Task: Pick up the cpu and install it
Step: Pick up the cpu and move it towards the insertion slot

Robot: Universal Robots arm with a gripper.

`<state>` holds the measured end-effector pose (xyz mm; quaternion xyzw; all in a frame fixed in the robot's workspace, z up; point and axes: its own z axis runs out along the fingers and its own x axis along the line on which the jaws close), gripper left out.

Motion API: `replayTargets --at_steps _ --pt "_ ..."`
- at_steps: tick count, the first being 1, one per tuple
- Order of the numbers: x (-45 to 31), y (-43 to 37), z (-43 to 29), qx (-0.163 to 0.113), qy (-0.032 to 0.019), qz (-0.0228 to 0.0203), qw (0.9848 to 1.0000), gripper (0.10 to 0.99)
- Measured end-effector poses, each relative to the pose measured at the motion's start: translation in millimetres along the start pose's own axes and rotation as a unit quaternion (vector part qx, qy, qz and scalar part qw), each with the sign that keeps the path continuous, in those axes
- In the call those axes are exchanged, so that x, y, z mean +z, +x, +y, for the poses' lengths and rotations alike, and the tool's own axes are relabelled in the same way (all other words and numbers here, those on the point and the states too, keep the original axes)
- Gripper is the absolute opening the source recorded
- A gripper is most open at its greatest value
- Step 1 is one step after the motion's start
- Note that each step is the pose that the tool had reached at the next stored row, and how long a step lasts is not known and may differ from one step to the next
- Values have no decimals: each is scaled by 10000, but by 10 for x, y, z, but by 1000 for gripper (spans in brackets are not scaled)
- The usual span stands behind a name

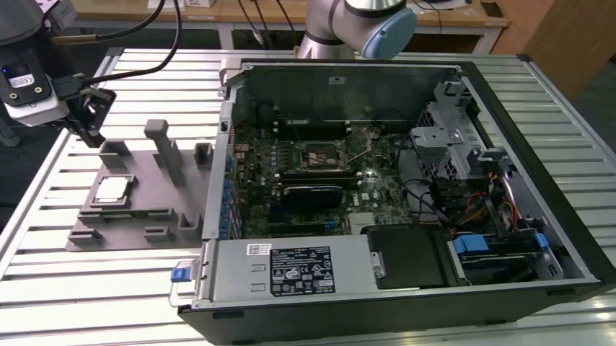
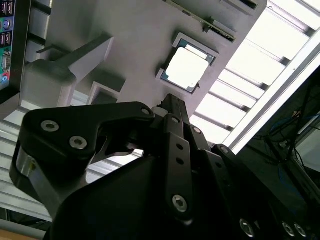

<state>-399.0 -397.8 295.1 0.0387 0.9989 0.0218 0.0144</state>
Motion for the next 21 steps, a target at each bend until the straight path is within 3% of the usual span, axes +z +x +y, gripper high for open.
replayTargets --at_steps 8,21 --pt "-3 11 -1 0 1 1 10000 106" --pt "42 172 -15 0 0 0 10000 106"
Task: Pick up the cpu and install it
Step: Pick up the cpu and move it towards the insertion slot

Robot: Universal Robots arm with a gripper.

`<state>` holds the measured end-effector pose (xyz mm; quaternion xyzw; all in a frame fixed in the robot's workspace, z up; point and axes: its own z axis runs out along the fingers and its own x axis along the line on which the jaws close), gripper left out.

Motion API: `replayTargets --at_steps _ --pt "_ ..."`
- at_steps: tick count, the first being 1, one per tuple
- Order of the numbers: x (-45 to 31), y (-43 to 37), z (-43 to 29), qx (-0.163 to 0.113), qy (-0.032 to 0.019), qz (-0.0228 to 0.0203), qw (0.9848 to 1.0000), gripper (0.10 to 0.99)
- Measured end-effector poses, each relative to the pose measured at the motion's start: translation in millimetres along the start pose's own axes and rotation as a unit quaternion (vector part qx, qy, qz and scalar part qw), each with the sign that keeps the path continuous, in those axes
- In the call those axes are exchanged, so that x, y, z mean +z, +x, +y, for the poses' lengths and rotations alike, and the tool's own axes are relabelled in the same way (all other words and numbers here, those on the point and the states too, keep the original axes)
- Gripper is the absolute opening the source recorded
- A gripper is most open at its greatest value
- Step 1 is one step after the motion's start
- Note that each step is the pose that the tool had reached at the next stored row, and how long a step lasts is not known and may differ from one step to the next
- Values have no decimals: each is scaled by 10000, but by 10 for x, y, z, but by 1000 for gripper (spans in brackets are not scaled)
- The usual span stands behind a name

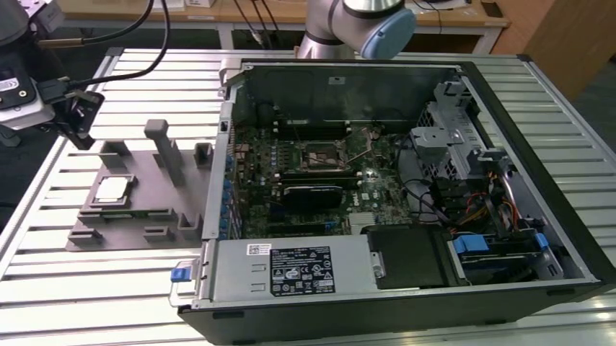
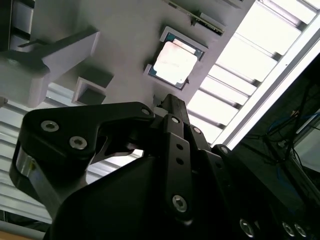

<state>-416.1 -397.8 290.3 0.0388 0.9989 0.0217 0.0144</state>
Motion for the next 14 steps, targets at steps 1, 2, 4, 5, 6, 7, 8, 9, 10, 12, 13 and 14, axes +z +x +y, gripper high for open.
replayTargets --at_steps 1,2,4,5,6,7,8,9,10,12,13,14 --pt "8 12 -1 0 0 0 10000 106" --pt "16 23 -3 0 0 0 10000 106" --pt "43 34 -5 -1 -1 -1 10000 106" --pt "58 38 -6 -1 0 0 10000 106" --pt "76 41 -7 0 0 0 10000 106" --pt "94 43 -7 0 0 0 10000 106" --pt "111 45 -8 0 0 0 10000 106" --pt "129 48 -9 0 0 0 10000 106" --pt "149 51 -10 0 0 0 10000 106" --pt "185 54 -12 0 0 0 10000 106" --pt "203 55 -13 0 0 0 10000 106" --pt "221 57 -14 0 0 0 10000 106"
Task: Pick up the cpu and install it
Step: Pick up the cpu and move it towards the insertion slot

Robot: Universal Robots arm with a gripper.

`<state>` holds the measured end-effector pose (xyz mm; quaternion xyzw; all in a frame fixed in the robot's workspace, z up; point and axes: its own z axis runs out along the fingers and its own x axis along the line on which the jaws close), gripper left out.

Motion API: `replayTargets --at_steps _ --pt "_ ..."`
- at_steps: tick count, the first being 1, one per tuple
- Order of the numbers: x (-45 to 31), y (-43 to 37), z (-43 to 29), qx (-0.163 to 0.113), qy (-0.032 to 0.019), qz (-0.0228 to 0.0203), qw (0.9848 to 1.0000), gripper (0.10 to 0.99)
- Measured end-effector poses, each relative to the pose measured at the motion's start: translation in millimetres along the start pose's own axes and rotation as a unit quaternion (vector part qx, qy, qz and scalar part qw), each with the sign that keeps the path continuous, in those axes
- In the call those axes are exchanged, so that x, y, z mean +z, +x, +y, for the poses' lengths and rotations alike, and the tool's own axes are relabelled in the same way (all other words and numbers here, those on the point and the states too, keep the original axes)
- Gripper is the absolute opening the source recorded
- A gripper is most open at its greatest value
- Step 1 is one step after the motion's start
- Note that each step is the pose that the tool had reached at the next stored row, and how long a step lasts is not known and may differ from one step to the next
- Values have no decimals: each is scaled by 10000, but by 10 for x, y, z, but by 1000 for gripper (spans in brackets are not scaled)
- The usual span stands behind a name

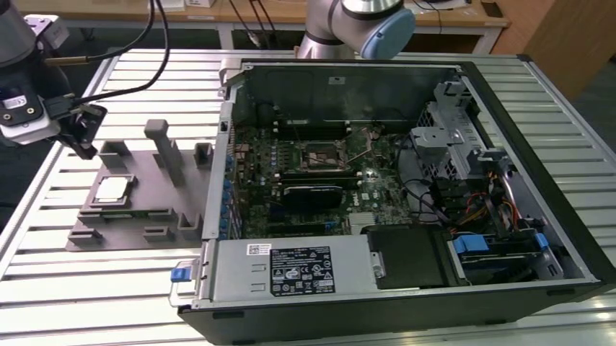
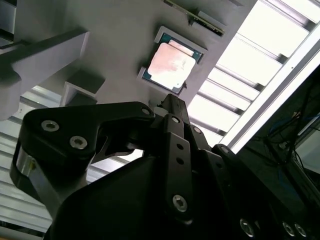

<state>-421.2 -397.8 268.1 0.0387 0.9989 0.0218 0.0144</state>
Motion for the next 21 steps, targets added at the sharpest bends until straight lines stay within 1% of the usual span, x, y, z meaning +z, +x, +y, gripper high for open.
replayTargets --at_steps 15,21 --pt "269 15 -11 -5 0 3 10000 106" --pt "327 -15 -43 -6 1 10 10000 106"
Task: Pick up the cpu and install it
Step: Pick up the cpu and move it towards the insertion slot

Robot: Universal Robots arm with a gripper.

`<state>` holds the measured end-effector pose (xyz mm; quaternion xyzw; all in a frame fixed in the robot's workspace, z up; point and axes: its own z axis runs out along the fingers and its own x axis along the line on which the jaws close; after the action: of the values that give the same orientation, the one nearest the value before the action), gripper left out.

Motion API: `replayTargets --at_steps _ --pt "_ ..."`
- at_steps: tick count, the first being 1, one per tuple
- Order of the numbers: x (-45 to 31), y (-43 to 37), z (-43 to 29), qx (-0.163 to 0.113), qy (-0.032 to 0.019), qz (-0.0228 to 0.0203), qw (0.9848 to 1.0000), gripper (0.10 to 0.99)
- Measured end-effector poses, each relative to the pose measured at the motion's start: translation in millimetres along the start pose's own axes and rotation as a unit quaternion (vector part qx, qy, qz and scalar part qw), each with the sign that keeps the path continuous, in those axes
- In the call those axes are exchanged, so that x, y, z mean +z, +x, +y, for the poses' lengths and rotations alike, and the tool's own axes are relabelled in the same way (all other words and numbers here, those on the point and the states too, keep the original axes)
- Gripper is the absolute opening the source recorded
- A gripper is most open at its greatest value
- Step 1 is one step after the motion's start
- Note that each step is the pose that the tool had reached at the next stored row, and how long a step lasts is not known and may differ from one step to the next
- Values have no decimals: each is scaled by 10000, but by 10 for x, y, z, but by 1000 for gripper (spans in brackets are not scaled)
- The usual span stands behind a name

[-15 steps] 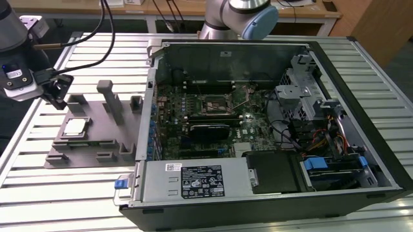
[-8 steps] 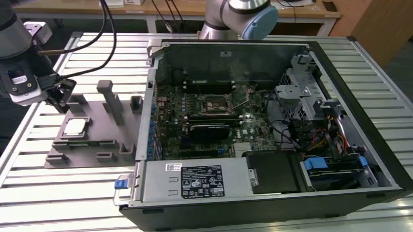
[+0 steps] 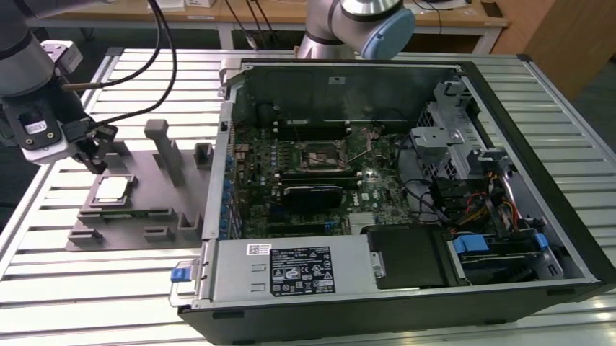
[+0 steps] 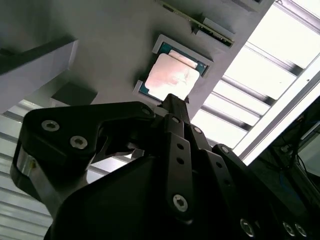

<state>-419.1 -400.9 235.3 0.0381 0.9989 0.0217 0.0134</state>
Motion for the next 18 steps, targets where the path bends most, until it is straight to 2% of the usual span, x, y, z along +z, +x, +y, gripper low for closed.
replayTargets --at_steps 7,15,18 --pt "106 -39 -60 1 1 11 10000 106" --pt "251 -57 -77 2 3 42 10000 106" --pt "270 -56 -79 2 4 45 10000 106"
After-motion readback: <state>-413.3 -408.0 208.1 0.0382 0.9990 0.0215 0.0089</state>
